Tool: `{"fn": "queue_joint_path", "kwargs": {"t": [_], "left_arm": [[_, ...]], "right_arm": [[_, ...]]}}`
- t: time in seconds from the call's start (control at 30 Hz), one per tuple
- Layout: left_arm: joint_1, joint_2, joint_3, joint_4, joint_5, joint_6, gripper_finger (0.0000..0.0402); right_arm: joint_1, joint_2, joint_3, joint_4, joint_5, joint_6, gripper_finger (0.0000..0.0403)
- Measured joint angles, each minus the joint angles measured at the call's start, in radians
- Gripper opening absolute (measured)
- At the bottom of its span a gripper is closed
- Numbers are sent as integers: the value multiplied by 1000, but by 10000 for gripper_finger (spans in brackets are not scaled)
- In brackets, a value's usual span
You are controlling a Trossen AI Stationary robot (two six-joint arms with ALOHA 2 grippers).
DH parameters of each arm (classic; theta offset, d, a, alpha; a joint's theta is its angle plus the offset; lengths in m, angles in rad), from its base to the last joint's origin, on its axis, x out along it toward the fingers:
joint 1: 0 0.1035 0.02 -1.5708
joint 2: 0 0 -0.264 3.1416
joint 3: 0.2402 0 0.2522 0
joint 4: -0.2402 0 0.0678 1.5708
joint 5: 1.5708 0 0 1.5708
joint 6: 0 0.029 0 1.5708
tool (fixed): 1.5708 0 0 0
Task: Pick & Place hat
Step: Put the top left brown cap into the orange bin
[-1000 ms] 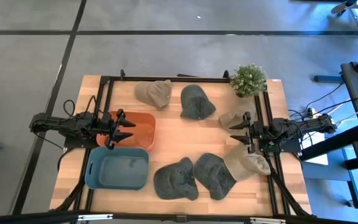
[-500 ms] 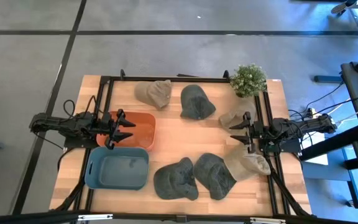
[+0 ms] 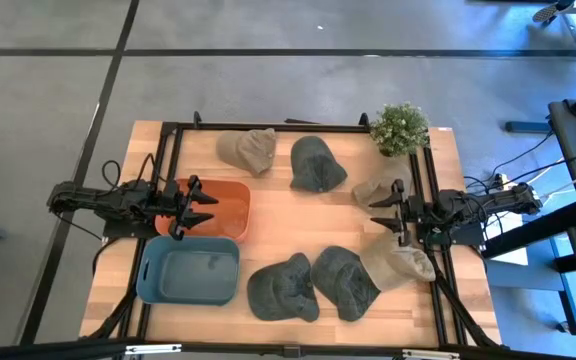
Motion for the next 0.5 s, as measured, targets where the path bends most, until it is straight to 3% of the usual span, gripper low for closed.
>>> {"fn": "queue_joint_path", "kwargs": {"t": [0.2,0.4,0.5], "left_arm": [[0,0,0,0,0,0,207],[0,0,0,0,0,0,207],[0,0,0,0,0,0,207]], "right_arm": [[0,0,0,3,14,-179,179],[0,0,0,3,13,-171,179],[0,0,0,2,12,-84,179]]}}
